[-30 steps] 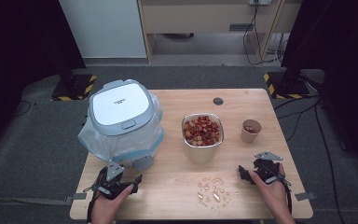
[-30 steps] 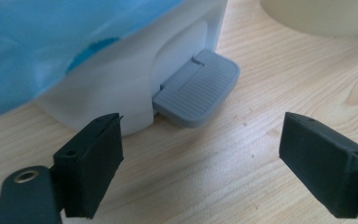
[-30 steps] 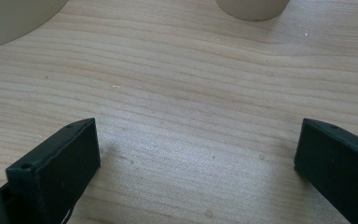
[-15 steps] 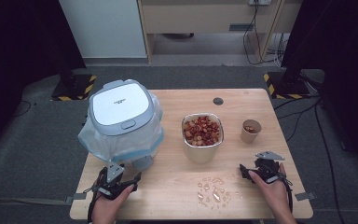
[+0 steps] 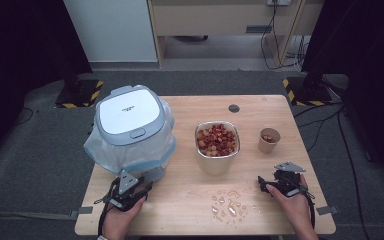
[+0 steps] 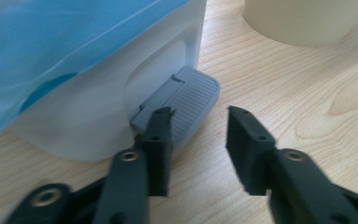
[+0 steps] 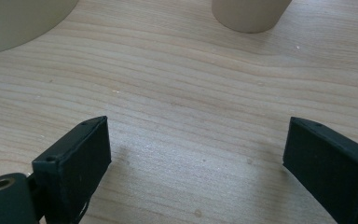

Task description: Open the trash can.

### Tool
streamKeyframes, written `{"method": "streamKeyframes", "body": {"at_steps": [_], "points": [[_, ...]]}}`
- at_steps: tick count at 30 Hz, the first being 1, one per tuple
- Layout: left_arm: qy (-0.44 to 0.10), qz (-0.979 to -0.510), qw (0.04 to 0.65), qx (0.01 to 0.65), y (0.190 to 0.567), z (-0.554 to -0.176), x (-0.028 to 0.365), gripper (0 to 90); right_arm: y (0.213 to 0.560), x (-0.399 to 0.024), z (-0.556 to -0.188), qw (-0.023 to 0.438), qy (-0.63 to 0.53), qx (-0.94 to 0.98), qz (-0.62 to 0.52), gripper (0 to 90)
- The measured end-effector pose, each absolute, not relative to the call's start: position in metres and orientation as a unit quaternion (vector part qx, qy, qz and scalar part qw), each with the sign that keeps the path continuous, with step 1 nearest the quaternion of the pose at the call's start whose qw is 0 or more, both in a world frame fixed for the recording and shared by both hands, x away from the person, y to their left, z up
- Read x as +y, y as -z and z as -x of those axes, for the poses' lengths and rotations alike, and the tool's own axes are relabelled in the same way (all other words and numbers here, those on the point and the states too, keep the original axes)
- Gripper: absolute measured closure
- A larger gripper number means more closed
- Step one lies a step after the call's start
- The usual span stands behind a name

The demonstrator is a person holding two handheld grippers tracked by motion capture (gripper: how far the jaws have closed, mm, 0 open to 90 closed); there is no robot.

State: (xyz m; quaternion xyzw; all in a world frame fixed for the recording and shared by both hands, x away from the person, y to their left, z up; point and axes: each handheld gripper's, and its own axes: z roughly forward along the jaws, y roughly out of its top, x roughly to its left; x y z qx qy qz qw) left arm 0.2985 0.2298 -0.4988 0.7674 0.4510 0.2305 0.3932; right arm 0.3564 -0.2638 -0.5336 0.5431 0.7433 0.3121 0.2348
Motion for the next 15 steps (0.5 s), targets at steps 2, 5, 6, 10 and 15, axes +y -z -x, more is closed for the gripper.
{"method": "streamKeyframes", "body": {"at_steps": [2, 5, 6, 10, 15], "points": [[-0.237, -0.766, 0.394, 0.449, 0.499, -0.302, 0.229, 67.8, 0.533, -0.265, -0.356, 0.238, -0.311, 0.742, -0.544, 8.3], [-0.237, -0.765, 0.394, 0.451, 0.499, -0.307, 0.228, 74.1, 0.534, -0.265, -0.356, 0.236, -0.311, 0.742, -0.545, 8.3], [-0.237, -0.764, 0.394, 0.452, 0.500, -0.308, 0.228, 74.1, 0.534, -0.264, -0.356, 0.236, -0.311, 0.743, -0.544, 8.3], [-0.243, -0.761, 0.395, 0.454, 0.502, -0.315, 0.225, 76.9, 0.534, -0.262, -0.356, 0.235, -0.310, 0.747, -0.539, 8.4], [-0.246, -0.767, 0.383, 0.452, 0.506, -0.324, 0.219, 78.0, 0.533, -0.263, -0.356, 0.236, -0.312, 0.748, -0.537, 8.2]]}}
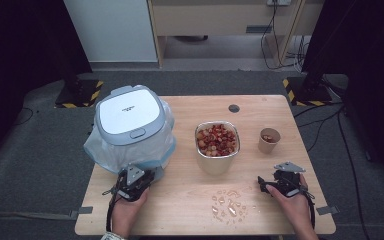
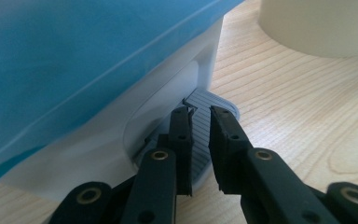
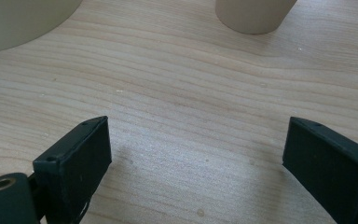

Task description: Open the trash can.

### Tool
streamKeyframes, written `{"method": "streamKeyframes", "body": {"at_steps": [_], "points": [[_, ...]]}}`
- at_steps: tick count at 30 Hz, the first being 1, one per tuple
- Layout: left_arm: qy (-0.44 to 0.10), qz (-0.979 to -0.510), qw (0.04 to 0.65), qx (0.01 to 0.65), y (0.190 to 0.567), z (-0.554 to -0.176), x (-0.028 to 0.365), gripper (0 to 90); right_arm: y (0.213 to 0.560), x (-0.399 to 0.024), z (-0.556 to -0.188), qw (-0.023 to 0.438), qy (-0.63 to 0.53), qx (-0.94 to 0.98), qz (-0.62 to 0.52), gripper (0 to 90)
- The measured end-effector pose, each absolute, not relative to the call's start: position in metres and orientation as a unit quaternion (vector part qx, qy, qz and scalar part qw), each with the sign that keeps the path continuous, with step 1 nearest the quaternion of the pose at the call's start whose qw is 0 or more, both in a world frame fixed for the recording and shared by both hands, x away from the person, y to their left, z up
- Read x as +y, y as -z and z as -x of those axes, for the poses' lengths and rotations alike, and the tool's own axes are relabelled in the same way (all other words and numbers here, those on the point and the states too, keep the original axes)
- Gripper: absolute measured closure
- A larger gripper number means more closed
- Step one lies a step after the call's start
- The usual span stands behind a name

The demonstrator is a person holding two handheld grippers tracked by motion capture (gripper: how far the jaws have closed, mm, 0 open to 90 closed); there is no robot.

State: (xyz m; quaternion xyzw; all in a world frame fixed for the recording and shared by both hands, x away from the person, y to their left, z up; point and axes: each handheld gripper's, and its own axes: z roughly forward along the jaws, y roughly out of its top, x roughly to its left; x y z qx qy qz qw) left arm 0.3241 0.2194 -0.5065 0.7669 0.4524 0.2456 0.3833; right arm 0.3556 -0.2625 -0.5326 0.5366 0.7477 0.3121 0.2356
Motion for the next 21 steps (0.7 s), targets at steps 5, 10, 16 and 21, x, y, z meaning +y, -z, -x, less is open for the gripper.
{"method": "streamKeyframes", "body": {"at_steps": [5, 10, 16, 21], "points": [[-0.256, -0.775, 0.367, 0.446, 0.5102, -0.3262, 0.2136, 77.6, 0.5326, -0.2619, -0.3555, 0.235, -0.312, 0.749, -0.535, 8.1], [-0.267, -0.782, 0.356, 0.436, 0.5135, -0.3259, 0.2105, 81.4, 0.5325, -0.2619, -0.3552, 0.236, -0.312, 0.750, -0.534, 8.2], [-0.266, -0.783, 0.353, 0.438, 0.5152, -0.3259, 0.2094, 82.6, 0.5317, -0.2626, -0.3548, 0.238, -0.315, 0.746, -0.536, 7.9], [-0.267, -0.781, 0.352, 0.440, 0.5173, -0.3265, 0.2087, 84.0, 0.5315, -0.2622, -0.3547, 0.237, -0.314, 0.747, -0.535, 7.6]]}}
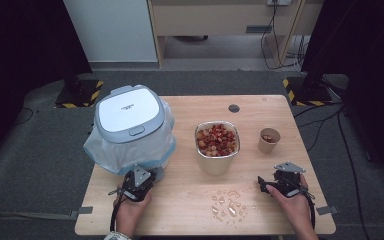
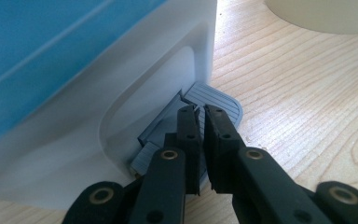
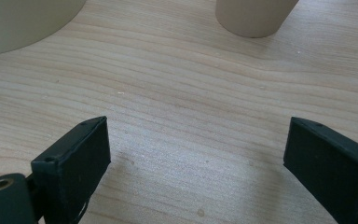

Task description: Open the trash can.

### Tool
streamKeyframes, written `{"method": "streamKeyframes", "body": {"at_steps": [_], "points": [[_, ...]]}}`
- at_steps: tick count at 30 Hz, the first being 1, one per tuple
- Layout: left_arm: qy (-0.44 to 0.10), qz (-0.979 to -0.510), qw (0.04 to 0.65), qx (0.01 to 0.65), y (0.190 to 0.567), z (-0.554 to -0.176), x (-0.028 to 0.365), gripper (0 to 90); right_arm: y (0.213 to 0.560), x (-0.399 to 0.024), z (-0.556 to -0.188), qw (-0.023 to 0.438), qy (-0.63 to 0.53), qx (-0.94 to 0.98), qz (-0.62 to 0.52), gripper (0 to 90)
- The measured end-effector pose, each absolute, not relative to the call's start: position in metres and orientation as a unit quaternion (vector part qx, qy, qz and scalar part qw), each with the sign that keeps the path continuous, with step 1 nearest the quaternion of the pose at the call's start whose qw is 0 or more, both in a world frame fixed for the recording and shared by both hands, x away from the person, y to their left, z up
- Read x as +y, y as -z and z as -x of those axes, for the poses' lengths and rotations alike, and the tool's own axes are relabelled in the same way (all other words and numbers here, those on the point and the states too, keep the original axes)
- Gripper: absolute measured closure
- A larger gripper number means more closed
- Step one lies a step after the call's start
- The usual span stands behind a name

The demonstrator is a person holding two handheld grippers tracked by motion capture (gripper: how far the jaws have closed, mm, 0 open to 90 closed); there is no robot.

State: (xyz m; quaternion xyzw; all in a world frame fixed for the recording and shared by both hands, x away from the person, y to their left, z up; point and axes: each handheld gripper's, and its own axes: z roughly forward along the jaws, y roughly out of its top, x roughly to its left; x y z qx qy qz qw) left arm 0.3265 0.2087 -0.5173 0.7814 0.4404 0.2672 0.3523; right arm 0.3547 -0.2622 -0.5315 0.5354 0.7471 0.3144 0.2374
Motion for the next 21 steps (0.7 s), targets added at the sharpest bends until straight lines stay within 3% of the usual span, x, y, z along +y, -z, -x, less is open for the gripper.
{"method": "streamKeyframes", "body": {"at_steps": [21], "points": [[-0.252, -0.786, 0.342, 0.449, 0.5248, -0.3324, 0.2083, 85.5, 0.5265, -0.2633, -0.3535, 0.246, -0.335, 0.731, -0.541, 5.6]]}}
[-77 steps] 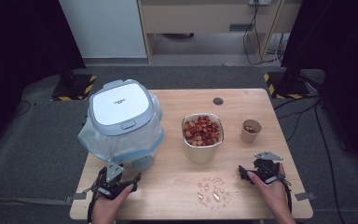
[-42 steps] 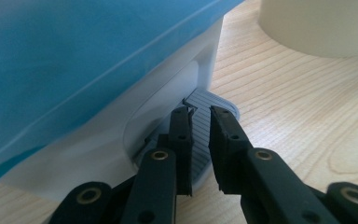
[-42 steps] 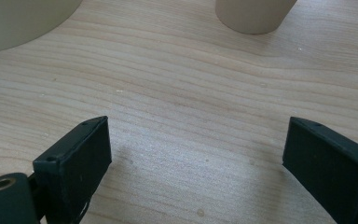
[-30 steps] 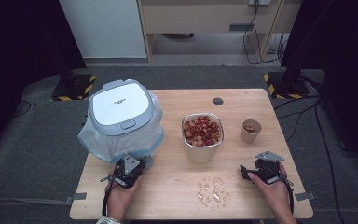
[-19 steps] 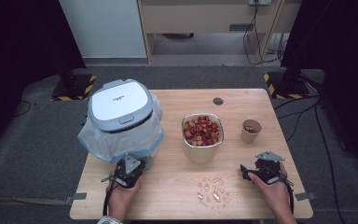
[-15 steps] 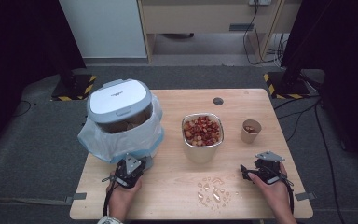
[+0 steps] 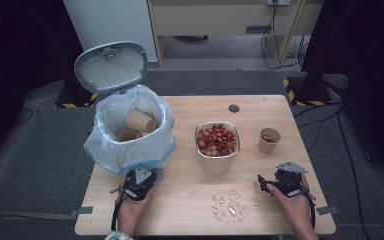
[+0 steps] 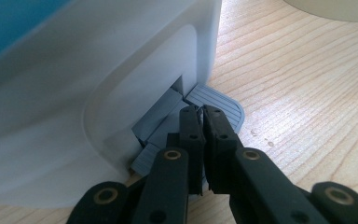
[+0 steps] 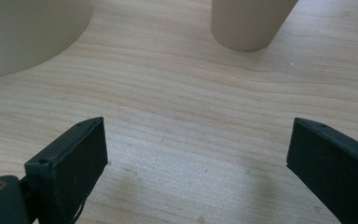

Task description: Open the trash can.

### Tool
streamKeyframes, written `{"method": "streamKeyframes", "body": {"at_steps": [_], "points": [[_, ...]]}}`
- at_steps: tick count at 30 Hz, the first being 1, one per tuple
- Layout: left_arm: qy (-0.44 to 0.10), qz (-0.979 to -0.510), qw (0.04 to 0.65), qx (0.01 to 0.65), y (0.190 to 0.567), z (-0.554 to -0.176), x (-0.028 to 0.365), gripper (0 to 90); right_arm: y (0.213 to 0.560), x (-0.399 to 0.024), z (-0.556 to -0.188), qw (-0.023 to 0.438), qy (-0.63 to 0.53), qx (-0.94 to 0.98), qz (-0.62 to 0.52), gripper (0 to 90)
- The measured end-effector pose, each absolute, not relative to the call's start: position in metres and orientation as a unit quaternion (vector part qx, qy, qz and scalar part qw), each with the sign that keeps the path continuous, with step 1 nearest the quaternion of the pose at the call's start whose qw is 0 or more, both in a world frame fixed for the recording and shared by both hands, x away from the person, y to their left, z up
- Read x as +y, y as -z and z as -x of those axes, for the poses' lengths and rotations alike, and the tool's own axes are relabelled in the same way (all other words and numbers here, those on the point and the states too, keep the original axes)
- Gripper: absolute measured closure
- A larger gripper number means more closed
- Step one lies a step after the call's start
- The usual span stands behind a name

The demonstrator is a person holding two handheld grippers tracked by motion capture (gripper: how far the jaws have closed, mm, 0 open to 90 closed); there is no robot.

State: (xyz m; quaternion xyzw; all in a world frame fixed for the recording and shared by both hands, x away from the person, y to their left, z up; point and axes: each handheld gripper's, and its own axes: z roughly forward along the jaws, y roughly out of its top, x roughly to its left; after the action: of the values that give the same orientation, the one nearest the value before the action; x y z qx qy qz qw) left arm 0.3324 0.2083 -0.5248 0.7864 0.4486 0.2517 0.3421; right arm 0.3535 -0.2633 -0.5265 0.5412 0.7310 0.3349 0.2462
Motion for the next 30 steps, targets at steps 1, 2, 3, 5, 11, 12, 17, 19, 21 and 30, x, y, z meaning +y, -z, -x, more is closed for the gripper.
{"method": "streamKeyframes", "body": {"at_steps": [1, 2, 3, 5, 11, 12, 17, 19, 21, 30], "points": [[-0.252, -0.786, 0.342, 0.449, 0.525, -0.332, 0.208, 85.5, 0.527, -0.263, -0.354, 0.246, -0.335, 0.731, -0.541, 5.6], [-0.252, -0.786, 0.342, 0.448, 0.525, -0.332, 0.208, 85.5, 0.523, -0.264, -0.354, 0.247, -0.342, 0.721, -0.549, 5.4], [-0.252, -0.786, 0.342, 0.448, 0.525, -0.332, 0.208, 85.5, 0.523, -0.264, -0.354, 0.247, -0.342, 0.721, -0.549, 5.4], [-0.251, -0.786, 0.343, 0.448, 0.525, -0.332, 0.208, 85.5, 0.514, -0.263, -0.357, 0.256, -0.353, 0.715, -0.546, 5.4], [-0.252, -0.786, 0.343, 0.448, 0.525, -0.332, 0.208, 85.5, 0.504, -0.260, -0.367, 0.271, -0.362, 0.707, -0.544, 5.3], [-0.253, -0.787, 0.342, 0.447, 0.525, -0.332, 0.208, 85.5, 0.503, -0.260, -0.368, 0.270, -0.364, 0.705, -0.545, 5.3], [-0.253, -0.787, 0.342, 0.447, 0.525, -0.332, 0.208, 85.5, 0.495, -0.260, -0.383, 0.274, -0.367, 0.698, -0.550, 5.6], [-0.253, -0.787, 0.342, 0.447, 0.525, -0.332, 0.208, 85.5, 0.491, -0.260, -0.392, 0.278, -0.365, 0.697, -0.551, 5.6], [-0.253, -0.787, 0.342, 0.447, 0.525, -0.332, 0.208, 85.5, 0.489, -0.261, -0.395, 0.279, -0.367, 0.696, -0.551, 5.6], [-0.252, -0.787, 0.343, 0.447, 0.525, -0.332, 0.209, 85.6, 0.475, -0.261, -0.422, 0.286, -0.368, 0.690, -0.553, 5.5]]}}
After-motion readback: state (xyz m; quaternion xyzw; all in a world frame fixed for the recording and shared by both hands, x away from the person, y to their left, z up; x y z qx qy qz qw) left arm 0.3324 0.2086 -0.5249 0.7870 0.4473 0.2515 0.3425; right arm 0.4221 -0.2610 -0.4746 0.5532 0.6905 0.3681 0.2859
